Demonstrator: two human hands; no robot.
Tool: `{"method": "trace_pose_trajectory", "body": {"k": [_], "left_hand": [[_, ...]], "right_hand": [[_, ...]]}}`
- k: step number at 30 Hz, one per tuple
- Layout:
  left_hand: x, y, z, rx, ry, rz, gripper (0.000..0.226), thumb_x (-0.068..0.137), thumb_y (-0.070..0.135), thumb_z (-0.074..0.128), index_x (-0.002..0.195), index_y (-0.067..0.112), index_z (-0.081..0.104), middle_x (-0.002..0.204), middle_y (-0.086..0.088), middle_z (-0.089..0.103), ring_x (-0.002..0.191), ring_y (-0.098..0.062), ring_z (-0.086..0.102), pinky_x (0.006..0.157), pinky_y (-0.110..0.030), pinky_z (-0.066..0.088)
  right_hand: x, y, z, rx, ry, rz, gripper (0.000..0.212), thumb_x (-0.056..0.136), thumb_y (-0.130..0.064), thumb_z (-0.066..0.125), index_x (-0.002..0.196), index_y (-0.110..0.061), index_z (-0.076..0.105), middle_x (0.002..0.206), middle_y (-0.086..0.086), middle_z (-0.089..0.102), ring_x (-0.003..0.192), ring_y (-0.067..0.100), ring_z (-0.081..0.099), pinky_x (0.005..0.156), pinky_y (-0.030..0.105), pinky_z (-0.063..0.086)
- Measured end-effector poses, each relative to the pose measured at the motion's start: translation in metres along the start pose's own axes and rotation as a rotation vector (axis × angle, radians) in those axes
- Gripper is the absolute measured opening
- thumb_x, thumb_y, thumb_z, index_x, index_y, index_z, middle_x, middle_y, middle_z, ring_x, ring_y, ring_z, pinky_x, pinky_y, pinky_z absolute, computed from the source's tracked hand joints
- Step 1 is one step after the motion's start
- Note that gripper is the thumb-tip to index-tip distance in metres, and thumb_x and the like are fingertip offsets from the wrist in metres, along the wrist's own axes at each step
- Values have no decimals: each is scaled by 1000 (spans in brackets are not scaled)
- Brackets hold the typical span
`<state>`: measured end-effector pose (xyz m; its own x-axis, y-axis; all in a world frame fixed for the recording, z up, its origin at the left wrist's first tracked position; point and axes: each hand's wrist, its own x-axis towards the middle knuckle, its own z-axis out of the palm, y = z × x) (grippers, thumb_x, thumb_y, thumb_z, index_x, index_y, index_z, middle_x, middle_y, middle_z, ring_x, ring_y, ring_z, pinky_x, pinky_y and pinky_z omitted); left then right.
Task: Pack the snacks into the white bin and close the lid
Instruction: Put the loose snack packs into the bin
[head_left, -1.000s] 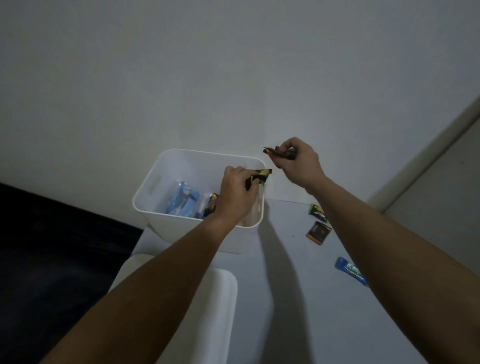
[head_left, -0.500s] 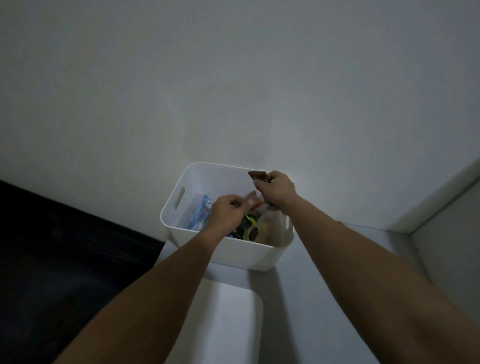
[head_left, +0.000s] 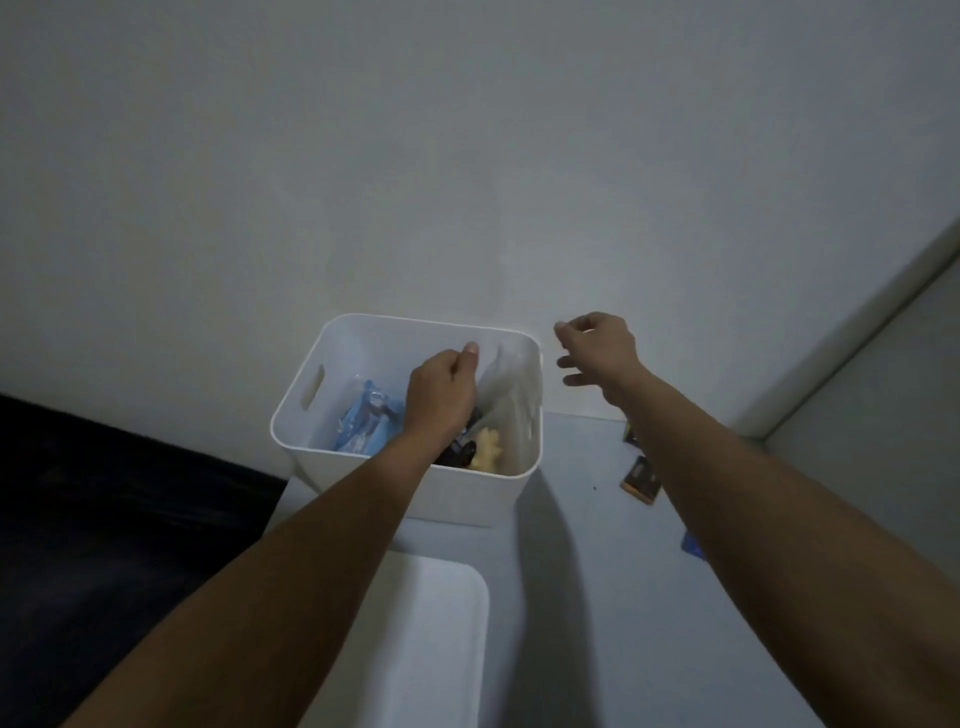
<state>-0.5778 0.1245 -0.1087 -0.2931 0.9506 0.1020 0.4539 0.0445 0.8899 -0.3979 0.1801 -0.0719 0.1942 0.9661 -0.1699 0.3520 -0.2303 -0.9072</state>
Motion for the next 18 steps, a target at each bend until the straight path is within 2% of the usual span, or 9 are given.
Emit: {"method": "trace_pose_trajectory", "body": {"k": [4, 6, 9, 11, 14, 16, 18], "left_hand": [[-24, 32, 45, -40, -91, 223, 37, 95, 33, 52, 70, 8, 61, 61, 2, 55, 64, -19, 52, 64, -30, 40], [-39, 43, 70, -40, -124, 340, 29, 93, 32, 55, 75, 11, 64, 67, 5, 56, 62, -13, 48, 63, -27, 39], [-58, 43, 112, 52, -219, 460, 23, 88, 29, 57, 90, 9, 67, 87, -3, 66, 68, -15, 52, 69, -26, 43], [-69, 33, 135, 117, -291, 470, 21, 87, 24, 60, 99, 7, 67, 96, -7, 66, 76, -22, 59, 74, -29, 45], [-87, 15, 173, 216, -422, 394, 28, 88, 19, 61, 113, 6, 63, 109, -11, 64, 94, -27, 61, 83, -34, 48], [-96, -1, 199, 308, -499, 356, 33, 88, 17, 60, 120, 7, 60, 115, -11, 61, 105, -27, 58, 90, -37, 48], [-102, -19, 221, 414, -558, 332, 39, 87, 19, 58, 125, 9, 56, 119, -10, 58, 111, -26, 54, 94, -38, 46]], "right_hand": [[3, 40, -60, -62, 37, 34, 20, 91, -27, 62, 98, -8, 63, 99, 16, 69, 78, 24, 71, 60, 36, 59], [1, 70, -88, -147, 41, 71, 21, 90, -27, 63, 99, -7, 63, 97, 16, 69, 79, 25, 71, 60, 36, 59], [-6, 117, -122, -320, 54, 116, 23, 87, -28, 66, 101, -9, 64, 96, 17, 70, 76, 30, 70, 66, 39, 59], [-16, 148, -137, -493, 49, 122, 32, 86, -29, 67, 110, -8, 64, 99, 14, 70, 84, 28, 67, 78, 36, 53], [-32, 198, -154, -662, -18, 137, 41, 87, -30, 66, 123, -11, 57, 117, 12, 64, 107, 28, 61, 90, 33, 47], [-39, 230, -159, -745, -95, 156, 44, 85, -30, 67, 125, -15, 55, 124, 12, 59, 112, 29, 57, 89, 34, 47], [-42, 256, -161, -836, -167, 137, 42, 84, -28, 67, 123, -18, 56, 120, 10, 59, 110, 30, 55, 85, 33, 46]]}}
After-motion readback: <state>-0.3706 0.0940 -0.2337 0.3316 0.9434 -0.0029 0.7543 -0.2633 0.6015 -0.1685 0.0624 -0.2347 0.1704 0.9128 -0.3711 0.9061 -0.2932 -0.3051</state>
